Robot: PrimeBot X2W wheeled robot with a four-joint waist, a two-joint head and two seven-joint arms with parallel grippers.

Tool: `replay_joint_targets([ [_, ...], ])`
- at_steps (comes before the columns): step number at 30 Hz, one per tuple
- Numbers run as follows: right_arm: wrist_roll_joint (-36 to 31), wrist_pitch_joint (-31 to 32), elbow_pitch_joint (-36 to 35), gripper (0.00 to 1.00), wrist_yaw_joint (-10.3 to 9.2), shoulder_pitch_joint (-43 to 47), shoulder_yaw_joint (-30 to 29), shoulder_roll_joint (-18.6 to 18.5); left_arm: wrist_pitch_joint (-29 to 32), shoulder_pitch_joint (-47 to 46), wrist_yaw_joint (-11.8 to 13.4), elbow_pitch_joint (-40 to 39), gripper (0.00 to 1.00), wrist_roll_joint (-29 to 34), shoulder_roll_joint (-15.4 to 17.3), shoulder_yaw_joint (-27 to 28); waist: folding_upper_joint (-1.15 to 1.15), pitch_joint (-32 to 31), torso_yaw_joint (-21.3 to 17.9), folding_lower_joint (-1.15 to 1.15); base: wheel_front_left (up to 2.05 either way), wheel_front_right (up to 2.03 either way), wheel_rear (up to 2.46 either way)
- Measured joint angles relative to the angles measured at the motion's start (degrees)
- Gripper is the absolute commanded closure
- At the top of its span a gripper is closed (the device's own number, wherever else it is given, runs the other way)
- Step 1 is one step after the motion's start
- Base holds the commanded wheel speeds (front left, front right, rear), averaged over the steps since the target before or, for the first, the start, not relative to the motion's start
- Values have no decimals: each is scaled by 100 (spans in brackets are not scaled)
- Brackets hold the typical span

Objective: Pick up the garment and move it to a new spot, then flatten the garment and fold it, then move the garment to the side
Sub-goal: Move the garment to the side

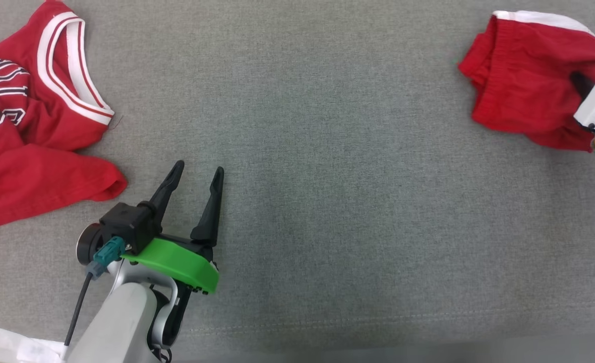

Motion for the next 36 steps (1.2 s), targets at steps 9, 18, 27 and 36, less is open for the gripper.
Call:
replay_joint_targets([
  [9,41,-212,175,0,-136,13,-120,-46,-1,-1,0,-32,0,0,-15,-21,0,61,-20,0,0,0,0],
  [18,-27,-522,413,0,-388,202,-90,3,-4,-1,-1,99,0,0,-29,-10,0,-105,-20,0,0,0,0],
  [27,516,-543,549,0,-380,192,-654,38,-9,1,-2,29,0,0,-68,-22,0,-228,-61,0,0,0,0],
  [36,1714,-423,653,0,-391,-152,-1735,214,0,-1,-2,-32,0,1,-38,-32,0,40,14,0,0,0,0],
])
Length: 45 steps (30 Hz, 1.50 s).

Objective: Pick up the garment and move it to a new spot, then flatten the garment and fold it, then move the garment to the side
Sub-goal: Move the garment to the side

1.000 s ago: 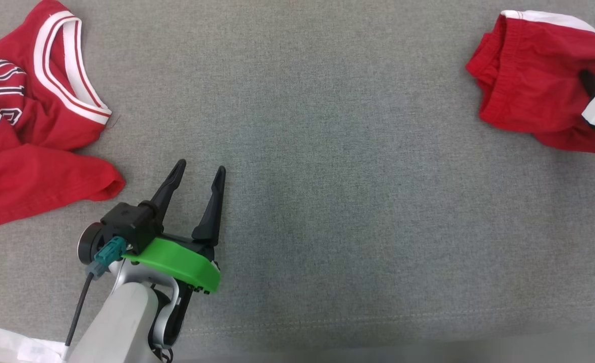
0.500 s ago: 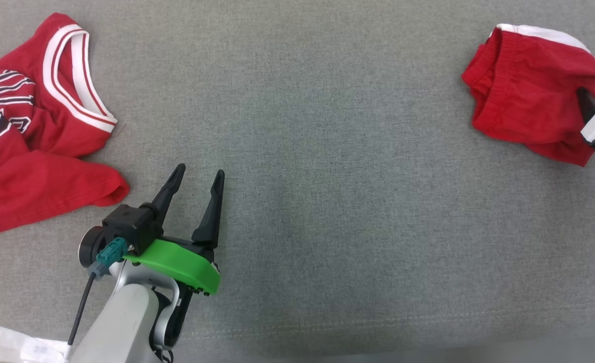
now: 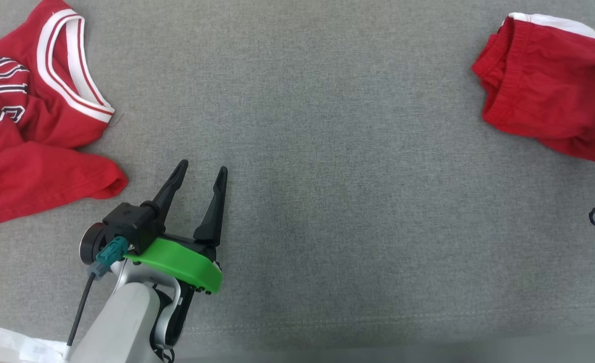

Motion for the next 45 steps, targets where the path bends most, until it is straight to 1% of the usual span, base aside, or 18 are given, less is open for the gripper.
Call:
replay_joint_targets([
  [3,29,70,127,0,-100,1,-16,-11,0,-2,-2,0,0,0,0,-10,0,48,56,0,0,0,0],
  [10,29,55,151,0,-178,-73,-66,-103,1,-7,-2,-27,0,1,24,-3,0,146,162,0,0,0,0],
  [14,33,-160,103,0,-194,-242,-158,-225,7,-9,-2,-64,0,10,60,-3,0,233,218,0,0,0,0],
  [15,32,-208,81,38,-187,-269,-163,-257,7,-9,-2,-69,0,13,65,-3,0,255,232,0,0,0,0],
  [16,29,-242,65,63,-172,-283,-152,-279,7,-9,-2,-73,0,14,69,-2,0,276,245,0,0,0,0],
  [17,23,-249,59,93,-165,-293,-136,-286,7,-9,-2,-76,0,14,75,3,0,297,257,0,0,0,0],
  [18,22,-250,59,100,-141,-300,-115,-280,7,-9,-2,-80,0,14,80,13,0,318,267,0,0,0,0],
  [26,-119,-303,76,100,-132,-306,51,-208,5,-10,-2,-82,0,14,89,22,0,383,296,0,0,0,0],
  [29,-246,-460,-74,100,58,-348,147,-279,5,-11,-2,-82,0,14,88,20,0,390,300,0,0,0,0],
  [31,-446,-637,-271,100,276,-392,305,-344,5,-12,-2,-84,0,14,88,19,0,398,304,0,0,0,0],
  [33,-592,-810,-404,100,372,-497,416,-388,5,-12,-2,-92,0,14,87,14,0,409,309,0,0,0,0],
  [34,-758,-968,-514,100,420,-612,500,-520,5,-15,-2,-119,0,14,87,-1,0,432,317,0,0,0,0],
  [37,-922,-1244,-582,100,452,-678,591,-722,5,-19,-2,-138,0,14,83,-14,0,480,342,0,0,0,0],
  [41,-1212,-1303,-487,100,450,-623,869,-673,5,-21,-2,-132,0,14,85,-5,0,520,376,0,0,0,0],
  [42,-1236,-1324,-458,96,450,-587,886,-667,5,-21,-2,-132,0,14,85,-4,0,525,381,0,0,0,0],
  [43,-1237,-1363,-409,81,449,-549,887,-668,5,-23,-2,-132,0,14,85,-4,0,531,387,0,0,0,0],
  [44,-1255,-1412,-360,53,443,-520,910,-681,5,-28,-2,-132,0,14,85,-4,0,536,392,0,0,0,0],
  [45,-1302,-1461,-326,0,419,-493,924,-698,5,-37,-2,-132,0,14,85,-3,0,540,397,0,0,0,0],
])
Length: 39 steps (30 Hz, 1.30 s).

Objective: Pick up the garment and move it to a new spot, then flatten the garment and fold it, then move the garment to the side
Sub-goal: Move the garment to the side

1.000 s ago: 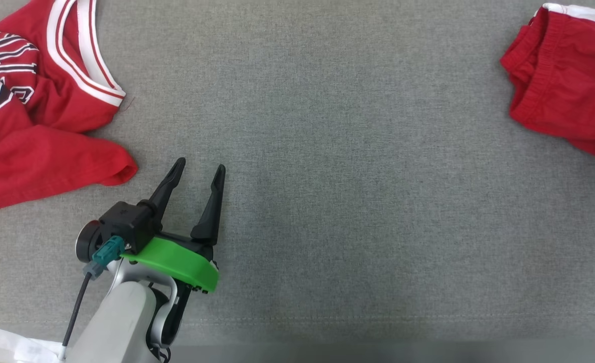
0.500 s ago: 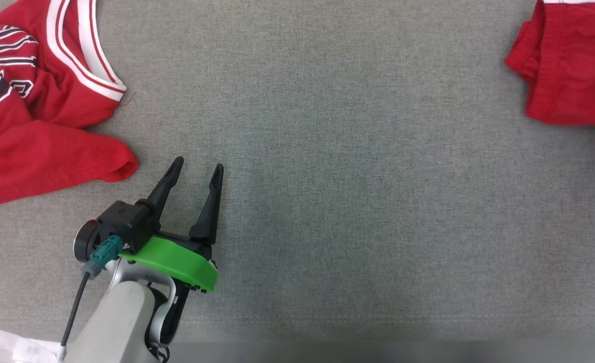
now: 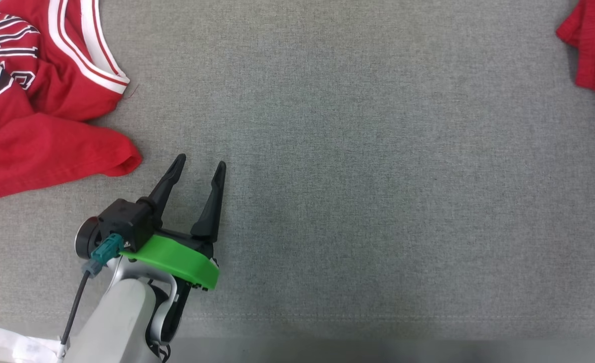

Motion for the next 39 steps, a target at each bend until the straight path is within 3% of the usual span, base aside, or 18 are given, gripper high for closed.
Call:
replay_joint_targets([
  [3,-94,-231,96,0,-163,19,-12,-42,-1,-80,0,0,0,1,0,11,0,10,8,0,0,0,0],
  [11,-245,-701,107,0,-315,11,3,5,-8,-110,0,73,0,0,-1,33,0,-76,-63,0,0,0,0],
  [19,-334,-755,44,0,-399,-42,101,535,-16,-110,-66,213,0,0,-63,33,0,-373,-191,0,0,0,0],
  [25,-638,-805,-234,0,-249,-40,467,856,-34,-110,-69,342,0,-1,-108,122,0,-710,-306,0,0,0,0],
  [34,-1224,-832,-709,0,-45,231,900,815,-66,-2,-69,509,0,-18,-181,196,0,-1313,-470,0,0,0,0],
  [39,-1505,-832,-1200,0,-46,469,933,722,-66,138,-68,524,0,-57,-202,211,0,-1628,-541,0,0,0,0],
])
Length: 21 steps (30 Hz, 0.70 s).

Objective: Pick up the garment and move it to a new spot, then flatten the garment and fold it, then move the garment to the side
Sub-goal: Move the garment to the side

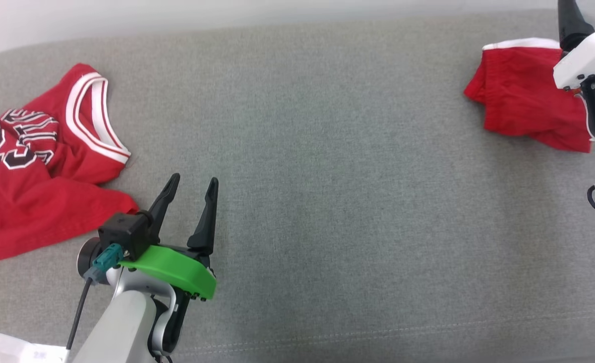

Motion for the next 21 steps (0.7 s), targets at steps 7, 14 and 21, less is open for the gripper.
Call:
replay_joint_targets([
  [7,-226,-9,-880,0,-109,661,-166,-71,0,64,27,-51,0,-1,-9,135,0,-290,-65,0,0,0,0],
  [14,-366,-10,-1644,0,-174,1439,-365,41,-16,234,76,-182,0,-1,19,313,0,-373,-161,0,0,0,0],
  [21,-532,-10,-2399,0,-309,2580,-582,69,-16,248,134,-416,0,1,14,510,0,-464,-193,0,0,0,0],
])
